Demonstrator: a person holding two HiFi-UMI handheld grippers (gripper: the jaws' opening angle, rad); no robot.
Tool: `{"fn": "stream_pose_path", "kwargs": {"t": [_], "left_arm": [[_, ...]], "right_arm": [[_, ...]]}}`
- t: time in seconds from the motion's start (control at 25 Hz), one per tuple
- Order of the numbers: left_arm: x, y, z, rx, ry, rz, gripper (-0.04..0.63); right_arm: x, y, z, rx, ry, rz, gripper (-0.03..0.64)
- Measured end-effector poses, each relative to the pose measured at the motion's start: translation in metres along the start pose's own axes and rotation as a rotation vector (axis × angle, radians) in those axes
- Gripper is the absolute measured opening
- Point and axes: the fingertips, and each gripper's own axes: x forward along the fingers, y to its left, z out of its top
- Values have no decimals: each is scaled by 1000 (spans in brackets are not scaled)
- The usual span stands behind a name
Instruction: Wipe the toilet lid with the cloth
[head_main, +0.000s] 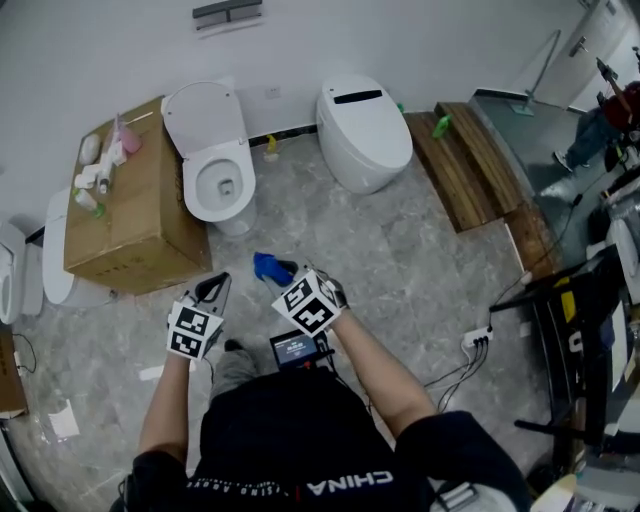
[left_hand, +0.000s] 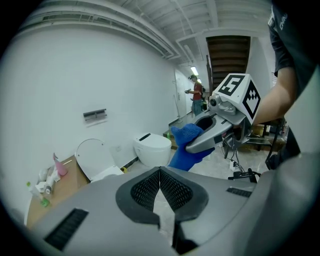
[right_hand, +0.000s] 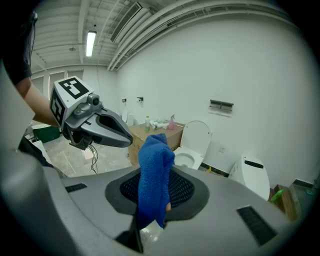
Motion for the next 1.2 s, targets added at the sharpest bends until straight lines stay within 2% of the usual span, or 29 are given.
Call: {"fn": "stream_pose_path", "kwargs": {"t": [0.32,0.68,0.88,1.04,1.2], "left_arm": [[31,74,-2,-58,-32,-3,12],[57,203,-2,-36,-35,-57,12],[61,258,-12,-45,-39,-104,12],[69,292,-19,-44,-27,-122,12],[81,305,-16,-51,-28,-138,12]], "right_arm": [[57,-31,29,8,20,-28,91],[143,-72,99,22,54,-108,91],[191,-83,129,13,71,-144,91],[214,-90,147,37,69,-162,91],[228,-100,152,48,85,-165,91]]}}
